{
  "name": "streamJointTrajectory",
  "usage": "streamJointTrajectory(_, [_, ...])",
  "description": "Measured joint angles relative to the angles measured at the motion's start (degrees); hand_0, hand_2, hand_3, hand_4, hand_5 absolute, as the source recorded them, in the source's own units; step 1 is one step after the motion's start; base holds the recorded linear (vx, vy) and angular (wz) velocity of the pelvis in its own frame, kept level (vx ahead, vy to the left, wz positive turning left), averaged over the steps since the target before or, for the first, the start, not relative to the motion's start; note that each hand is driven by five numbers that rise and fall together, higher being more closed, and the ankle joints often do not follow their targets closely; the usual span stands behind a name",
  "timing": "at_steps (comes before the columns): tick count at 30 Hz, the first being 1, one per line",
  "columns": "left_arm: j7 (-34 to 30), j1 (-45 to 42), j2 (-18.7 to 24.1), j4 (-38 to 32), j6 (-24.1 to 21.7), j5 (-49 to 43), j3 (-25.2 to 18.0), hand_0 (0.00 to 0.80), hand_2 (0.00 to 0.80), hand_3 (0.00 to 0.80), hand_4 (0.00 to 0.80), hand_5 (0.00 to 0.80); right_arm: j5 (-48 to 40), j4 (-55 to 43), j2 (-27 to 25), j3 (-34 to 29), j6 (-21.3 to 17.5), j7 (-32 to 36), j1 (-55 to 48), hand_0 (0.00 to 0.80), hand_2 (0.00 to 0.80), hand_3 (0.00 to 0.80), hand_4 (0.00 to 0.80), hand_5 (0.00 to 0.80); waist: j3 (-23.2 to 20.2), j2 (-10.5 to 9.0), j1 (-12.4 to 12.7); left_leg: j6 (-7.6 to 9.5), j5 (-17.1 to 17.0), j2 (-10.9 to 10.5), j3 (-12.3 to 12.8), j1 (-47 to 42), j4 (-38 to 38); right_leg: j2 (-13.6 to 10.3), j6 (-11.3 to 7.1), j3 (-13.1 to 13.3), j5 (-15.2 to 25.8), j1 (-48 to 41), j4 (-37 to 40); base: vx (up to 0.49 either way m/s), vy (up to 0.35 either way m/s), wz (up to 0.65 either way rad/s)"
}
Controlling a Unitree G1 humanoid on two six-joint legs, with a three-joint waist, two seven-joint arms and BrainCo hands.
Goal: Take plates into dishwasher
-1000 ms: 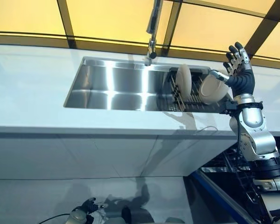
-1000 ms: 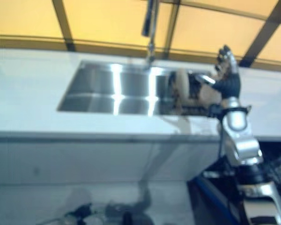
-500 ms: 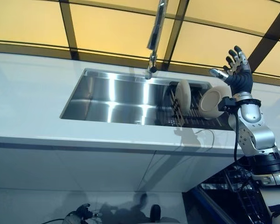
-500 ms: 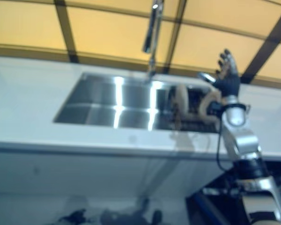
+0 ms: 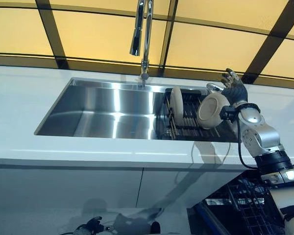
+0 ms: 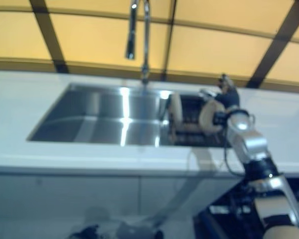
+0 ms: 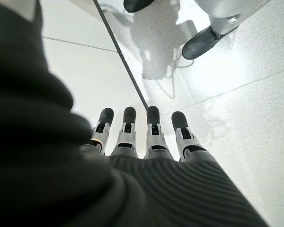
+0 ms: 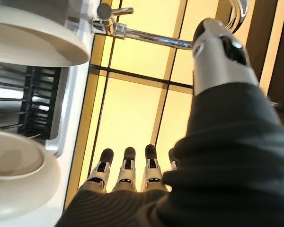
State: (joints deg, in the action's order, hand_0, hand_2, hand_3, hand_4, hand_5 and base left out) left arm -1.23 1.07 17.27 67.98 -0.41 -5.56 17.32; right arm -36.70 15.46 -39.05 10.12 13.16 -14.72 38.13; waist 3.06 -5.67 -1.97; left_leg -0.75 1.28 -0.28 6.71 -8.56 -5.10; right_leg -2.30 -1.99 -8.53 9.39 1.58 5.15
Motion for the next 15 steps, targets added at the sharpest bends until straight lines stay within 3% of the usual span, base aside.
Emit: streamJointTrajectory(15, [-0.06, -0.01, 0.2, -0.29, 0.13, 0.01, 1.21, 0.0, 0.0, 0.0, 0.0, 0.0, -2.28, 2.28, 1.54, 4.22, 4.81, 0.35, 4.66, 0.0, 0.0, 0.0, 0.0, 0.0, 3.0, -0.08, 2.06, 0.05, -0.02, -0.18, -0.75, -0.69, 0.1, -0.46, 0.12, -0.98, -0.15, -1.08, -0.12, 0.001, 0.003, 0.02])
